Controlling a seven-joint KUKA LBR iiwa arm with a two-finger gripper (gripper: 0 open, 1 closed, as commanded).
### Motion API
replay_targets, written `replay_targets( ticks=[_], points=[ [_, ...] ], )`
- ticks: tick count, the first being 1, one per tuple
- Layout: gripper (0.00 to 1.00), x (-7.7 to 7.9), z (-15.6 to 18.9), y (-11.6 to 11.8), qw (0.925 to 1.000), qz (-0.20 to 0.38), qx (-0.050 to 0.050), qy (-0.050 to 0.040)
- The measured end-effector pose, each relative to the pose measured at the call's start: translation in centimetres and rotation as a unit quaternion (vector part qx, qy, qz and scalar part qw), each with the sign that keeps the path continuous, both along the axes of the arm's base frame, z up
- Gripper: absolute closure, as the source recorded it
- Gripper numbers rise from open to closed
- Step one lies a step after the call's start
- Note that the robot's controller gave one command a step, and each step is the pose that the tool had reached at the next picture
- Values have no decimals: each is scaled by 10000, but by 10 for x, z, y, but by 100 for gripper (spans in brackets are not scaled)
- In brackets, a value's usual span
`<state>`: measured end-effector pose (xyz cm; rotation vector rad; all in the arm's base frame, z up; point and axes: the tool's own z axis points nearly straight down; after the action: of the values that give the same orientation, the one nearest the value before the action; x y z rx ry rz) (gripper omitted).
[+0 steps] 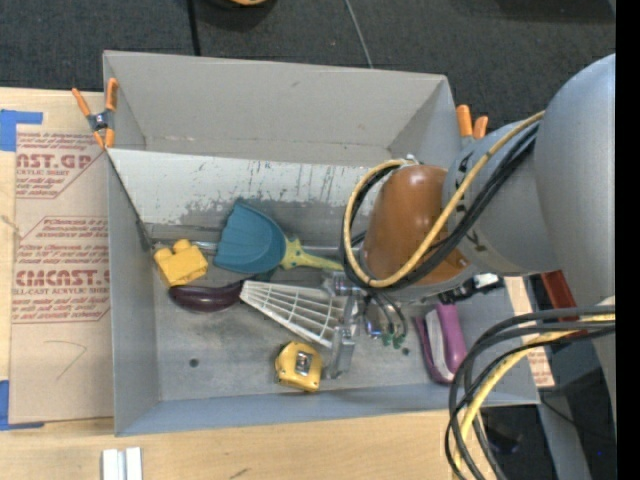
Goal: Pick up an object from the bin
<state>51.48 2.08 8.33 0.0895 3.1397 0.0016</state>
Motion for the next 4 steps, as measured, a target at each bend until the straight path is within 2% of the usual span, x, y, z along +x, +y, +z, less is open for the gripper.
replay_targets(
  ticks=[1,2,3,4],
  points=[
    [0,-3,17,25,9961,878,-8,34],
    [0,-1,54,26,9947,1025,-1,-11],
    [0,-3,3,28,10000,-58,2,-21],
    [100,-5,-13,33,9992,395,-4,-20]
  ],
)
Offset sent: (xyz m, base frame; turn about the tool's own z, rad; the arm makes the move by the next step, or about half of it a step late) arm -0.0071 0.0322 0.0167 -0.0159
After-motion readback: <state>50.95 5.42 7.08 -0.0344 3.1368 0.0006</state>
